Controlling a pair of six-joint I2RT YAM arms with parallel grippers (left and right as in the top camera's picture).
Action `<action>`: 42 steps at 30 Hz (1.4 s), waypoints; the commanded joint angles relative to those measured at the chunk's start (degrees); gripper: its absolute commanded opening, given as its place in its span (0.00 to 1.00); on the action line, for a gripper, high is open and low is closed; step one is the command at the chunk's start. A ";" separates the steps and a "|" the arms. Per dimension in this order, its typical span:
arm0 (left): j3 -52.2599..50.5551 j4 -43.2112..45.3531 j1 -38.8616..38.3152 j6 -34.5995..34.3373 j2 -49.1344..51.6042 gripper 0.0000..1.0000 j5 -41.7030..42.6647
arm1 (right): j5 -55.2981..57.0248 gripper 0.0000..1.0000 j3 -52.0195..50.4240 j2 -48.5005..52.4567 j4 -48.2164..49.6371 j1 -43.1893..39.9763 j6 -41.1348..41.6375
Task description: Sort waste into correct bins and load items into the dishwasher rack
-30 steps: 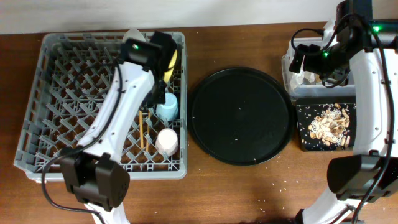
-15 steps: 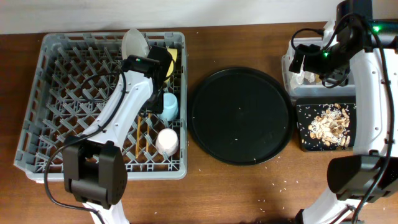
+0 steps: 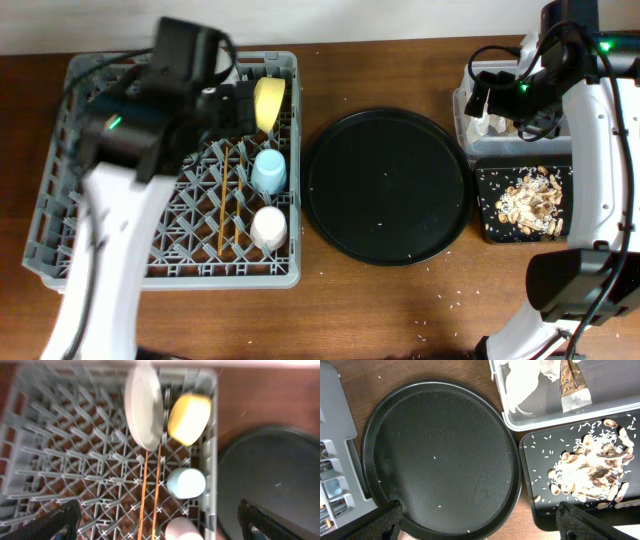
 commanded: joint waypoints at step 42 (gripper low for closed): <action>0.04 -0.31 0.46 0.48 -4.92 0.99 0.63 | 7.67 0.98 -67.45 -61.31 64.17 14.10 -4.33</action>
